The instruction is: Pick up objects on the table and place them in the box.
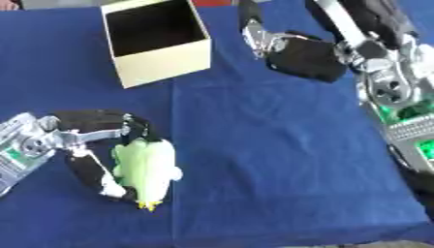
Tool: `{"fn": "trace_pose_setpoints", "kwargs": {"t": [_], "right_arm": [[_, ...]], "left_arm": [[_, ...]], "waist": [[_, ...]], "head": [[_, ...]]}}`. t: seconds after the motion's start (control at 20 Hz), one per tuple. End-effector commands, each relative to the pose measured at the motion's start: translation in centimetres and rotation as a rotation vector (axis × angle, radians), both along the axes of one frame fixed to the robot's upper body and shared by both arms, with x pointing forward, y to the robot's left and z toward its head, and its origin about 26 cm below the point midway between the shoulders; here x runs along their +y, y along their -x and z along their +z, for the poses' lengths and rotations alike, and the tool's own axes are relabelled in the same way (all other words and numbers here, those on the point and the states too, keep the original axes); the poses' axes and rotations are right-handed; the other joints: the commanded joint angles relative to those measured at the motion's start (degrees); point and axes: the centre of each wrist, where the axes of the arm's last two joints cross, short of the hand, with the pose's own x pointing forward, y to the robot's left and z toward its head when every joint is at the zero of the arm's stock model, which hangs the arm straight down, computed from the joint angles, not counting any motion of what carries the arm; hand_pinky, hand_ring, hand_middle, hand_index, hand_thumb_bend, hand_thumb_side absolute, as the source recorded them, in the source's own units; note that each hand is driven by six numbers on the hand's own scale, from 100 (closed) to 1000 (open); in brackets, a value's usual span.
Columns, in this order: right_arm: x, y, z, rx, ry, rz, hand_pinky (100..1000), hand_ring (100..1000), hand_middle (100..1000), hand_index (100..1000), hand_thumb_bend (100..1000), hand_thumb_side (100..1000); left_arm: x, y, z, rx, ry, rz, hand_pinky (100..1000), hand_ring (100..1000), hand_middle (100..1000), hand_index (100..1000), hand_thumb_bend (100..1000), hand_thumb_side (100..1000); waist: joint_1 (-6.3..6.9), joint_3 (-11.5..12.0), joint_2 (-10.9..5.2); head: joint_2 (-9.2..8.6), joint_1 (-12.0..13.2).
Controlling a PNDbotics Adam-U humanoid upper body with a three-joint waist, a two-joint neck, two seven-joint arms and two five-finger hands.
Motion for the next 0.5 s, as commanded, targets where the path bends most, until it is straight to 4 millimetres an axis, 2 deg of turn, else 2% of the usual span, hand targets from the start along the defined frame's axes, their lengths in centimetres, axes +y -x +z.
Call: {"fn": "trace_pose_setpoints", "kwargs": {"t": [0.05, 0.1, 0.3, 0.5], "right_arm": [[-0.26, 0.30, 0.77, -0.026, -0.013, 0.002, 929, 904, 825, 912, 100, 717], [-0.27, 0.30, 0.79, -0.027, -0.014, 0.002, 929, 904, 825, 912, 100, 728], [-0.27, 0.29, 0.82, -0.031, -0.023, 0.003, 929, 904, 824, 912, 100, 716], [-0.32, 0.28, 0.80, -0.030, -0.025, 0.002, 929, 904, 824, 913, 100, 718]], "left_arm": [[0.23, -0.06, 0.39, -0.033, 0.006, 0.008, 518, 653, 678, 803, 391, 337], [0.25, -0.01, 0.40, -0.041, 0.006, 0.005, 503, 639, 673, 800, 386, 310], [0.23, -0.06, 0.28, -0.054, 0.002, 0.001, 374, 516, 626, 769, 231, 232], [0.21, -0.01, 0.54, -0.085, 0.035, 0.011, 309, 468, 593, 734, 100, 224]], "waist": [[-0.10, -0.04, -0.73], [-0.10, -0.05, -0.71], [-0.12, -0.06, -0.65], [-0.18, -0.07, -0.63]], "head": [[-0.42, 0.00], [-0.38, 0.01], [-0.38, -0.07], [-0.33, -0.17]]}}
